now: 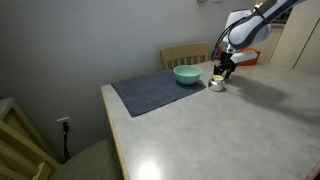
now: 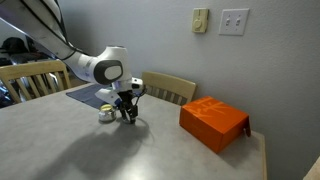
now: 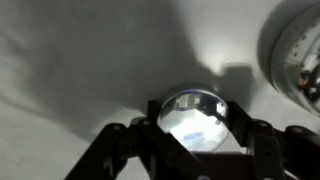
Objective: Remove the lid from the silver object
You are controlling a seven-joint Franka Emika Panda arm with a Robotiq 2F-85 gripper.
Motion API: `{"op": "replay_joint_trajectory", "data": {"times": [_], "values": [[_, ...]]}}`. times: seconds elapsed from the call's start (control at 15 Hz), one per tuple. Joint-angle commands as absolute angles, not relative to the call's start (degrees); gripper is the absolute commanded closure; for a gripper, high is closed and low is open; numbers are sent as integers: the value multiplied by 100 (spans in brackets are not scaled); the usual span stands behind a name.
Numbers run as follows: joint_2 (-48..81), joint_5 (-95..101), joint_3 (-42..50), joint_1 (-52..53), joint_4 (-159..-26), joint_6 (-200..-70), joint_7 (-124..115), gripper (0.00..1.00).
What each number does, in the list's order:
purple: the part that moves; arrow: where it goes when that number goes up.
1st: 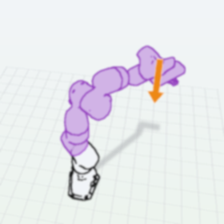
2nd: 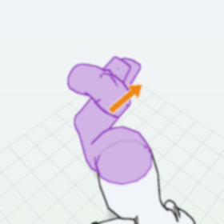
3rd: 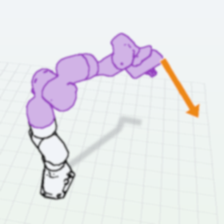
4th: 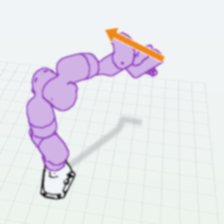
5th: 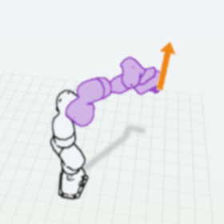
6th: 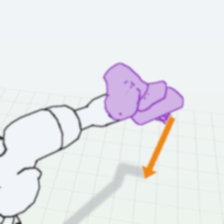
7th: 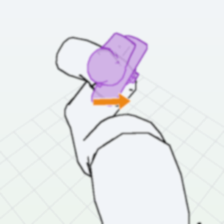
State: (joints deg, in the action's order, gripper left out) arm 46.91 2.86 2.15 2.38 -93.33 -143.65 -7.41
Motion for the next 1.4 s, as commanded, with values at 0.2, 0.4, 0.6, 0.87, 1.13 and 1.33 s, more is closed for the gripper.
{"op": "replay_joint_trajectory", "data": {"times": [0.2, 0.4, 0.6, 0.87, 1.13, 1.33], "values": [[4877, 218, 189, 188, -9071, -14107, -619, 56], [4881, 214, 187, 184, -9056, -14078, -619, 56], [4865, 199, 172, 166, -9063, -14058, -601, 26], [4843, 190, 164, 149, -9080, -14046, -586, 26], [4784, 161, 131, 130, -9127, -14057, -561, 8], [4587, 122, 71, 143, -9330, -14079, -540, 0]]}}
